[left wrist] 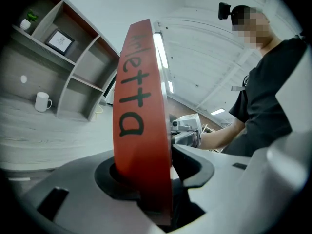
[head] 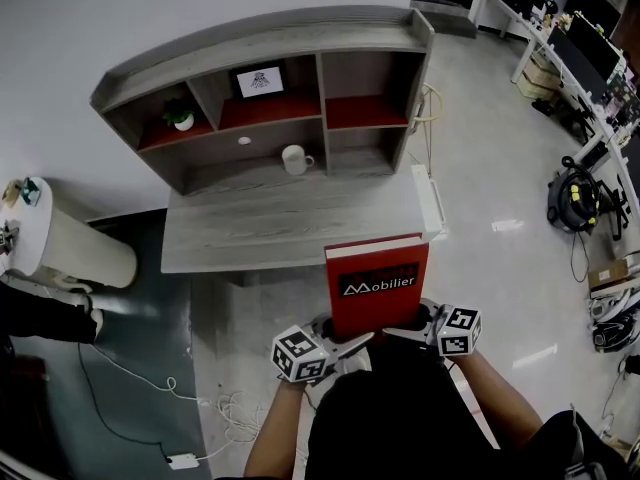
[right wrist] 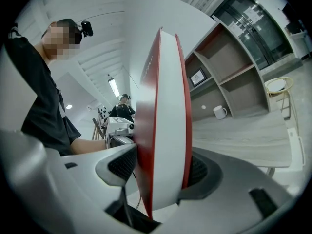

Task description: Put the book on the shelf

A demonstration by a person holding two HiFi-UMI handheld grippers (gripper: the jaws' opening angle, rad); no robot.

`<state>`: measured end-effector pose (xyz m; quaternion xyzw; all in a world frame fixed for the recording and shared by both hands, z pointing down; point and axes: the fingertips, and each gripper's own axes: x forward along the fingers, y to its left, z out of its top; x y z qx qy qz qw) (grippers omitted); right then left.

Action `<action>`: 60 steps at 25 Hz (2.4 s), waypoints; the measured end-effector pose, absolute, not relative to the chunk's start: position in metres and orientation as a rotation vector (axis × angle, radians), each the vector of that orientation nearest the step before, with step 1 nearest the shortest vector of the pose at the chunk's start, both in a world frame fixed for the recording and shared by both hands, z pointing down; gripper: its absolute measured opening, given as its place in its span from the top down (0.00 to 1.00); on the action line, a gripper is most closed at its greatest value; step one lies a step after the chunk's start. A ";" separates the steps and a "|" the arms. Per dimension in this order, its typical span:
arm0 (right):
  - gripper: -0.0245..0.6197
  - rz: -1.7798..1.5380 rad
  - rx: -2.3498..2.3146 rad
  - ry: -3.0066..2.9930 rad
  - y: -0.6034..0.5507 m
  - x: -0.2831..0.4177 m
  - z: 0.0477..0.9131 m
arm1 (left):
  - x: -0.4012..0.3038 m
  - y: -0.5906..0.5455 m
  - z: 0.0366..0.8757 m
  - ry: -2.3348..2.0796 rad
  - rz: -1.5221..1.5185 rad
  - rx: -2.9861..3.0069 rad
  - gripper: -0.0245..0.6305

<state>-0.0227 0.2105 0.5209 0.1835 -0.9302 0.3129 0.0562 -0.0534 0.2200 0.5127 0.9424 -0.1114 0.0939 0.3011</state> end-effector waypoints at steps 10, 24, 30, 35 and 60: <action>0.54 0.927 0.550 -2.833 0.105 0.006 0.535 | -0.025 0.115 0.529 -0.313 0.336 2.482 0.64; 0.59 0.861 0.474 -2.766 -0.031 0.065 0.584 | 0.024 -0.032 0.589 -0.445 0.561 2.403 0.52; 0.60 0.804 0.395 -2.719 -0.065 0.074 0.617 | 0.027 -0.065 0.627 -0.510 0.665 2.314 0.49; 0.61 0.767 0.398 -2.655 -0.096 0.076 0.635 | 0.026 -0.097 0.647 -0.511 0.721 2.279 0.48; 0.55 0.760 0.597 -2.275 -0.206 0.071 0.740 | 0.005 -0.204 0.760 -0.453 0.963 2.244 0.47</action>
